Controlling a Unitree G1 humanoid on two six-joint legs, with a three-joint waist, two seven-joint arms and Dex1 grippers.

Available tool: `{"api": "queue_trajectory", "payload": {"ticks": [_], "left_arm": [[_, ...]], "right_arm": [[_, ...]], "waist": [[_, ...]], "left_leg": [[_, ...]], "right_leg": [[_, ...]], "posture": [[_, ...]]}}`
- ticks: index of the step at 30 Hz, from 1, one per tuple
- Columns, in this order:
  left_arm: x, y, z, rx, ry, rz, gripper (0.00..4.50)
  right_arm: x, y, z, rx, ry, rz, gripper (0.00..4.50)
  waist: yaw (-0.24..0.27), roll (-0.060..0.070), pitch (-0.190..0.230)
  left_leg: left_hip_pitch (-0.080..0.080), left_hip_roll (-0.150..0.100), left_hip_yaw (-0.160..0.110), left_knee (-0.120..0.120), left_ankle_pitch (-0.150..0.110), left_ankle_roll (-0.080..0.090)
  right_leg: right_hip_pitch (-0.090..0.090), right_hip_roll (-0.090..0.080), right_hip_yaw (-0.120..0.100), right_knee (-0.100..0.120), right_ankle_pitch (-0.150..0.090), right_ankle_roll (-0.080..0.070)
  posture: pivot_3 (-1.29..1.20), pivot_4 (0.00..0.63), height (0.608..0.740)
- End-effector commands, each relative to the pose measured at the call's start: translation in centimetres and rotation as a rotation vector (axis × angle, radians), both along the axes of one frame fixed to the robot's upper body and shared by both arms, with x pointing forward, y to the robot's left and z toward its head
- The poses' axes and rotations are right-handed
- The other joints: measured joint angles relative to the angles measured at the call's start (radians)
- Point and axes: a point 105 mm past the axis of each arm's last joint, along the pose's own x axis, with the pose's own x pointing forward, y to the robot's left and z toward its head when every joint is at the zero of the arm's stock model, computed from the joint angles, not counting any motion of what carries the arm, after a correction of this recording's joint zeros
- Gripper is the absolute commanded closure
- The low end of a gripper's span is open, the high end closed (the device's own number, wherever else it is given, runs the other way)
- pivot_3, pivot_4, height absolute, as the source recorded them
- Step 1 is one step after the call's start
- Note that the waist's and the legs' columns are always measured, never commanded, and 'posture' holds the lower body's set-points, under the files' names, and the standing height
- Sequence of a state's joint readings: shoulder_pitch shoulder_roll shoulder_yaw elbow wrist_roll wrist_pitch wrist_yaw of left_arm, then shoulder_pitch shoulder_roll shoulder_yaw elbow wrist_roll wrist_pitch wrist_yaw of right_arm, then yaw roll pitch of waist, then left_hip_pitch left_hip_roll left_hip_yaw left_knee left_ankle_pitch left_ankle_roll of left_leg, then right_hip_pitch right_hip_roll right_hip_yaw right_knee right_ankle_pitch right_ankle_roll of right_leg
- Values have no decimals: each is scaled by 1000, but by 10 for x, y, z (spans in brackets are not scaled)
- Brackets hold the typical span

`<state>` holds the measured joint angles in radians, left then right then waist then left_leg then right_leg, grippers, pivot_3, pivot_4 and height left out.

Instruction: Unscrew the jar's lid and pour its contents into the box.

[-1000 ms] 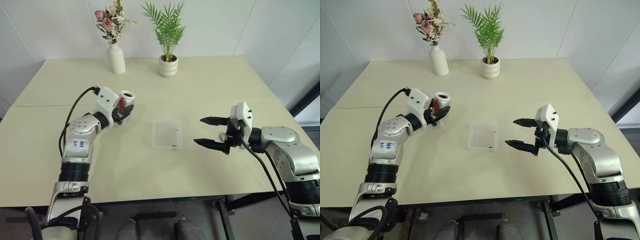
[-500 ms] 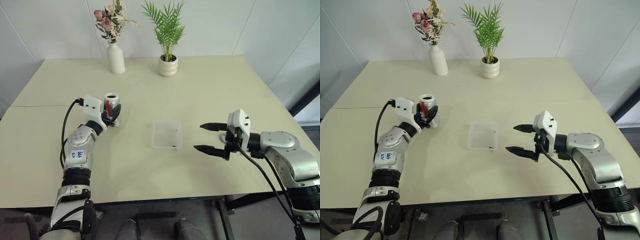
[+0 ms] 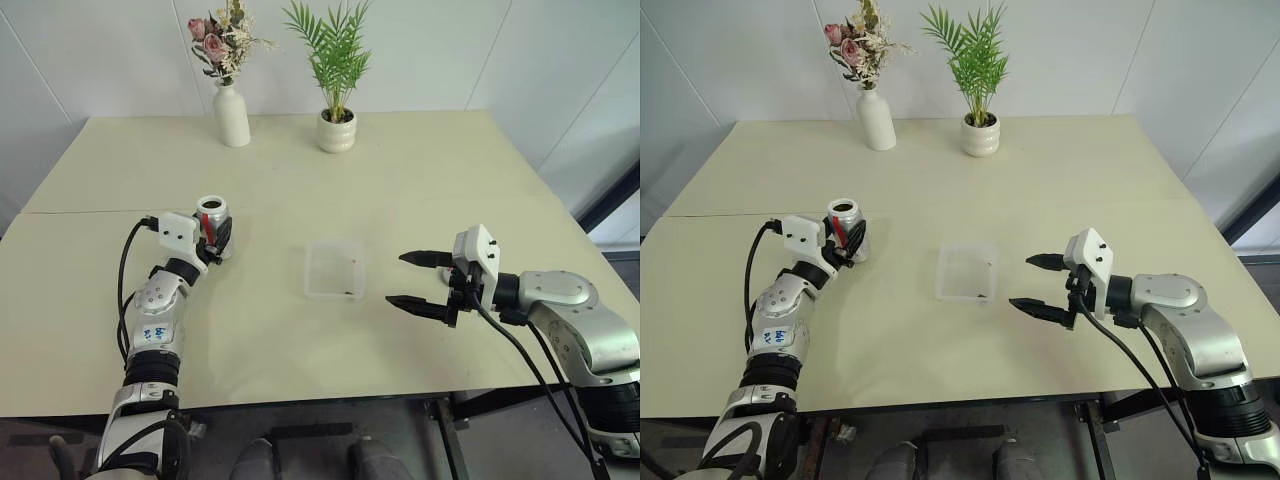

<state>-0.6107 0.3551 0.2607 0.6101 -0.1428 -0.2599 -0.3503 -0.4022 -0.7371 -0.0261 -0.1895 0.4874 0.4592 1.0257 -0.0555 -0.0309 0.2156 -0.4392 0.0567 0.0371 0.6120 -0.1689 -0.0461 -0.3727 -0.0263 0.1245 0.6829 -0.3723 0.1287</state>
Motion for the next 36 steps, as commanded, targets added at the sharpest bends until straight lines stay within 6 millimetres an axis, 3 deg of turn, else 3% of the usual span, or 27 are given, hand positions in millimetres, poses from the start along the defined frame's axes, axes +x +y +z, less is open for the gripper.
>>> {"api": "queue_trajectory", "payload": {"ticks": [1,7,18,23,29,33,36], "left_arm": [[-5,6,12,-21,-46,6,1720],[-11,15,11,-39,-40,27,15],[-32,12,17,103,-42,-53,15],[-55,19,21,231,-41,-122,15],[-95,32,15,328,63,-284,15],[-122,22,17,406,109,-452,15],[-137,0,22,405,111,-609,15]], "right_arm": [[-2,0,12,23,-56,5,1],[-2,1,11,26,-56,6,0],[-3,2,11,23,-50,18,0],[-4,-1,10,6,-48,18,0],[-7,-13,13,-28,-64,12,0],[-12,-19,14,-50,-80,19,0],[-16,-18,18,-42,-108,31,0]], "waist": [[0,0,0],[-1,0,0],[-1,0,0],[-4,0,0],[-3,0,0],[-3,0,0],[0,0,0]], "left_leg": [[0,0,0,0,0,0],[0,0,0,-1,0,0],[0,1,0,-2,-1,0],[0,3,2,-5,-1,0],[1,5,4,-14,-1,-1],[0,7,4,-18,-1,-2],[0,7,3,-19,-1,-2]], "right_leg": [[0,0,0,0,0,0],[0,0,0,-1,0,0],[0,0,0,-4,1,-1],[0,0,0,-7,1,-2],[-1,0,-1,-15,2,-5],[-1,0,-3,-20,2,-7],[-1,0,-4,-21,1,-8]], "posture": [[0,150,740],[0,150,740],[0,150,740],[0,150,740],[0,150,740],[0,150,740],[0,150,740]]}}
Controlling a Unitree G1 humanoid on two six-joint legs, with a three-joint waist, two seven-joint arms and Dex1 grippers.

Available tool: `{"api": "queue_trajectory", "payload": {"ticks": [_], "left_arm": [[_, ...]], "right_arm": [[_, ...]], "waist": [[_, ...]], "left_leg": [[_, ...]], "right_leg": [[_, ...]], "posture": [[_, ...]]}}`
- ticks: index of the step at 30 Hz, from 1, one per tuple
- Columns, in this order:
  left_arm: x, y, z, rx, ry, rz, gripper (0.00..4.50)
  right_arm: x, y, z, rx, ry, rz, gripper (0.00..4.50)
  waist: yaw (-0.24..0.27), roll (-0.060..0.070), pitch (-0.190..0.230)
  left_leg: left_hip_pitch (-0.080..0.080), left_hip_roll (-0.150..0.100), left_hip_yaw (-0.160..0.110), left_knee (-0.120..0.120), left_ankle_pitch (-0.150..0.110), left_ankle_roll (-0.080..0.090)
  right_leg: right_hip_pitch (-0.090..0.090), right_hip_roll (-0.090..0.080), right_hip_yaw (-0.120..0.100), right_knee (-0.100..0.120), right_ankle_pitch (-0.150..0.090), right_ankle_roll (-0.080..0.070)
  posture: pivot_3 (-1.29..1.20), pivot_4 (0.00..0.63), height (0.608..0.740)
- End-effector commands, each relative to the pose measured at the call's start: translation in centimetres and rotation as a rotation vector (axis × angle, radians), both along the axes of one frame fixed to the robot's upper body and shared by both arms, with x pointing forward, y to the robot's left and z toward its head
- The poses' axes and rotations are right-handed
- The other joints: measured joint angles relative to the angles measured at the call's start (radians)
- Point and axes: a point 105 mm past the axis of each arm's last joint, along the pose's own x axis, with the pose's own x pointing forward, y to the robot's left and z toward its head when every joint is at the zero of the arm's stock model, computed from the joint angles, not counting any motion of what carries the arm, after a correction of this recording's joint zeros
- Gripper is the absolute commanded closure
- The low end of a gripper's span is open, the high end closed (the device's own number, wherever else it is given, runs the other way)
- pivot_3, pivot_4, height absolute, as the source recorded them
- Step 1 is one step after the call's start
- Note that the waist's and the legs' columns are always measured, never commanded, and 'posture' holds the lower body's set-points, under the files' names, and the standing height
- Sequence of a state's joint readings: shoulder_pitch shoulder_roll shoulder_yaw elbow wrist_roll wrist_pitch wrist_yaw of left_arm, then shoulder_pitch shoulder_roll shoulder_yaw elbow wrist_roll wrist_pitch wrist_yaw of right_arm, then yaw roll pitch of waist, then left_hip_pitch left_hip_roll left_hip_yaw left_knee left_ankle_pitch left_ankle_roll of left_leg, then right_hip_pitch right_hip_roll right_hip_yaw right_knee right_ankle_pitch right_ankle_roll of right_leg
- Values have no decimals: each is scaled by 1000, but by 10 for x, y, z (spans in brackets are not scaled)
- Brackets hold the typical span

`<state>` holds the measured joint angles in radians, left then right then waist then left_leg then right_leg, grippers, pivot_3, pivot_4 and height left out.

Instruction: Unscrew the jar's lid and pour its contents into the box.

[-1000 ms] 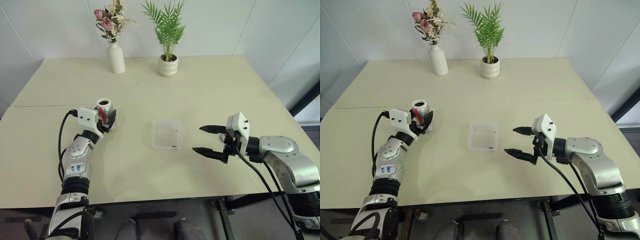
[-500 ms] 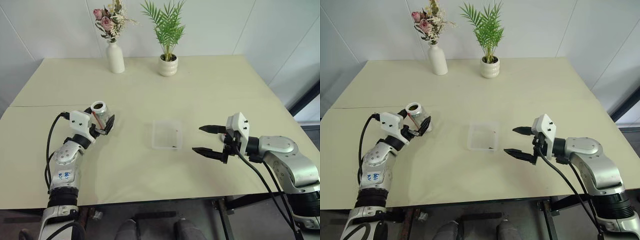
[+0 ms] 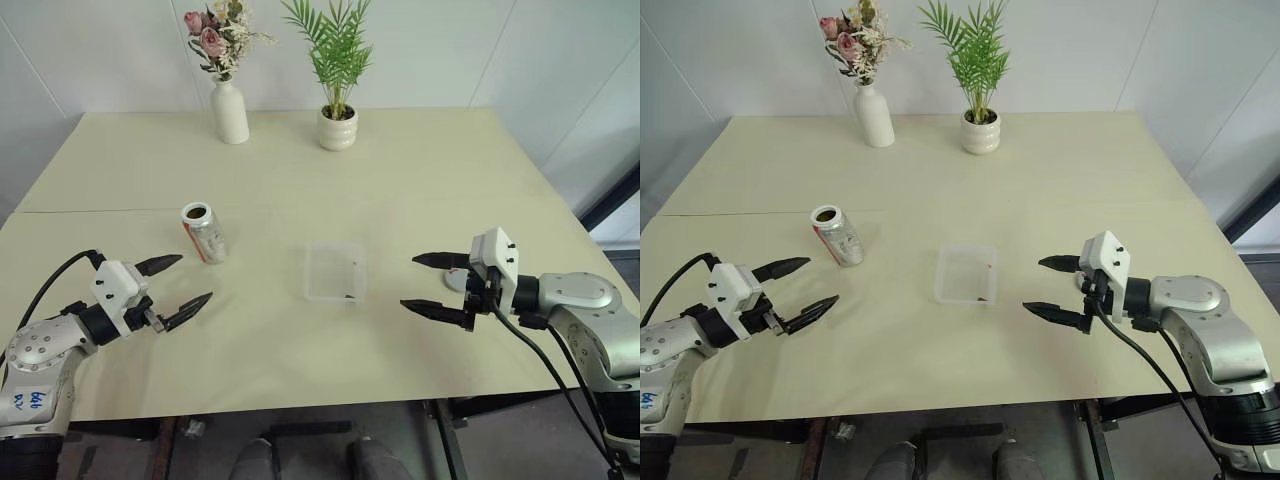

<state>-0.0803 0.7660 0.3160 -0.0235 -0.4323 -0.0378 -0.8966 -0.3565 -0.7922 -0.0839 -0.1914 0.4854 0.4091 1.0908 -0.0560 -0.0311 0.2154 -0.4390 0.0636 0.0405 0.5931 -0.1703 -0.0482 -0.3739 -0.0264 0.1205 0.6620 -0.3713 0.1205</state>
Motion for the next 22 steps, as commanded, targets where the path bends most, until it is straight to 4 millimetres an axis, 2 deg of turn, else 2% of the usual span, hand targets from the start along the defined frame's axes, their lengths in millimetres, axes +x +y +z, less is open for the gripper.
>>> {"api": "queue_trajectory", "payload": {"ticks": [1,5,8,10,14,18,22], "left_arm": [[-17,-29,18,-18,-14,-187,15],[-21,-62,31,-81,-14,-301,15],[-26,-77,31,-22,-8,-398,15],[-26,-75,29,-17,8,-402,15],[-24,-54,20,16,33,-359,15],[-19,-45,16,26,22,-313,15],[-17,-44,18,16,-9,-282,15]], "right_arm": [[-9,1,15,1,-87,30,0],[-15,3,20,6,-122,51,0],[-25,6,21,-18,-132,88,0],[-27,2,25,-16,-133,83,0],[-27,-2,28,-21,-135,52,0],[-23,-4,26,2,-133,-1,0],[-17,-7,26,21,-135,-42,0]], "waist": [[0,0,0],[0,0,0],[0,0,0],[-6,0,0],[-14,0,0],[-14,0,0],[-15,0,0]], "left_leg": [[0,0,0,0,0,0],[0,0,0,0,0,0],[0,0,-1,0,0,0],[0,0,0,0,0,0],[1,0,0,0,0,0],[1,0,0,1,0,0],[1,0,0,1,0,0]], "right_leg": [[0,0,0,0,0,0],[0,0,0,0,0,0],[1,1,0,0,0,0],[1,1,0,0,0,0],[0,2,1,0,0,0],[1,1,1,0,0,0],[1,1,1,0,0,0]], "posture": [[0,150,740],[0,150,740],[0,150,740],[0,150,740],[0,150,740],[0,150,740],[0,150,740]]}}
